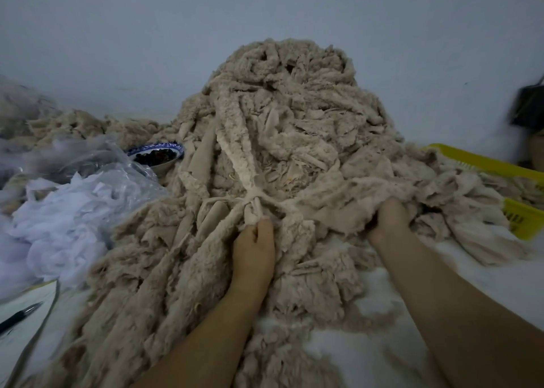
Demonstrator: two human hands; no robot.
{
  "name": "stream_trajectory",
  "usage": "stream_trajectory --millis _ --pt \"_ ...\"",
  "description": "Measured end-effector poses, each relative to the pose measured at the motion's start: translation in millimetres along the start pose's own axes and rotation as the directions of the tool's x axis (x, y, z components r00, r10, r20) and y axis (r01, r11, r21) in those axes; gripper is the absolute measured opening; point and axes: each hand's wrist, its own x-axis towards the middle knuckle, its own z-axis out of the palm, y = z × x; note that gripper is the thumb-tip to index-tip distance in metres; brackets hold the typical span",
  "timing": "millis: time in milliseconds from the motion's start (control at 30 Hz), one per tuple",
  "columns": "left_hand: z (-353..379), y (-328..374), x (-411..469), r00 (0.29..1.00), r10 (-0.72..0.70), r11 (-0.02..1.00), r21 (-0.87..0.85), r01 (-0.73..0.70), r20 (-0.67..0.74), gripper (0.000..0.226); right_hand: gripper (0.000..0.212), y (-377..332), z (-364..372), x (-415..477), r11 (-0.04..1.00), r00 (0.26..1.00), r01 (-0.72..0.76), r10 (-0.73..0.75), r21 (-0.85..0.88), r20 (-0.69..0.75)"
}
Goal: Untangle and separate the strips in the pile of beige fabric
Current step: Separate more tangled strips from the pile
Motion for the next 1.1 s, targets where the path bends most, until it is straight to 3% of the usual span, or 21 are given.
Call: stream_trajectory --millis 67,133,233,333,400,467,567,633,700,733,800,867,900,967,1033,1100 --pt "-1.3 -0.3 -0.4 0.999 0.006 0.999 -0.037 -0.007 -0.040 0.044 0.037 10.2 2.0 -10.0 0.987 0.998 -0.027 0.036 -0.156 0.057" --pt "-2.8 1.1 -0.9 0.998 -0.003 0.994 -0.105 -0.004 -0.070 0.046 0.044 13.8 4.1 -16.6 0.967 0.994 0.053 -0.027 -0.250 0.104" --pt "-5.6 0.8 3.5 0.993 -0.014 0.989 -0.150 -0.003 -0.116 0.054 0.045 12.4 4.3 -22.2 0.946 0.986 0.150 -0.122 -0.286 0.112" --pt "-12.9 0.3 20.0 0.971 0.093 0.988 0.138 -0.063 -0.222 0.049 0.044 4.0 -3.3 -24.6 0.960 0.981 0.186 -0.171 -0.209 0.088" --pt "-19.4 0.5 30.1 0.976 0.124 0.934 0.353 -0.054 -0.179 0.043 0.042 -3.7 -9.7 -27.5 0.971 0.978 0.204 -0.196 -0.125 0.075" --pt "-23.9 3.3 34.9 0.997 0.078 0.819 0.572 -0.050 -0.024 0.039 0.038 -4.3 -17.7 -35.1 0.985 0.981 0.169 -0.170 0.010 0.099" --pt "-24.5 24.5 29.5 0.964 -0.066 0.443 0.873 -0.202 0.257 0.038 0.033 2.1 -29.0 -43.4 0.995 0.946 0.020 -0.049 0.094 0.319" --pt "-22.0 47.1 21.1 0.939 -0.094 0.256 0.919 -0.299 0.332 0.044 0.039 4.3 -33.5 -43.8 0.990 0.883 -0.090 0.029 0.108 0.468" --pt "-16.7 67.6 11.3 0.924 0.042 0.152 0.911 -0.383 0.381 0.044 0.043 3.8 -36.2 -42.9 0.978 0.839 -0.161 0.067 0.130 0.541" --pt "-12.8 73.6 6.7 0.895 0.166 0.156 0.885 -0.439 0.414 0.042 0.045 4.3 -36.9 -43.5 0.974 0.820 -0.185 0.080 0.130 0.566" --pt "-2.3 78.4 -1.9 0.794 0.341 0.315 0.735 -0.601 0.503 0.039 0.048 7.1 -36.2 -47.1 0.974 0.782 -0.202 0.100 0.099 0.615" --pt "12.6 72.0 -6.4 0.732 0.322 0.550 0.511 -0.661 0.600 0.056 0.048 13.2 -36.1 -51.2 0.984 0.748 -0.175 0.118 0.022 0.653" --pt "17.4 66.9 -6.7 0.744 0.286 0.664 0.435 -0.608 0.604 0.053 0.046 15.7 -35.6 -53.5 0.987 0.740 -0.158 0.133 -0.022 0.660" --pt "19.3 51.2 -0.6 0.830 0.288 0.817 0.330 -0.473 0.477 0.031 0.041 18.4 -33.8 -57.9 0.985 0.758 -0.127 0.172 -0.116 0.629" --pt "14.0 37.1 8.1 0.897 0.322 0.878 0.259 -0.402 0.301 0.028 0.037 19.1 -33.5 -56.7 0.979 0.809 -0.099 0.184 -0.180 0.558" --pt "8.3 24.9 13.2 0.913 0.353 0.896 0.208 -0.393 0.206 0.032 0.036 21.8 -34.6 -51.8 0.950 0.851 0.091 0.082 -0.299 0.518"
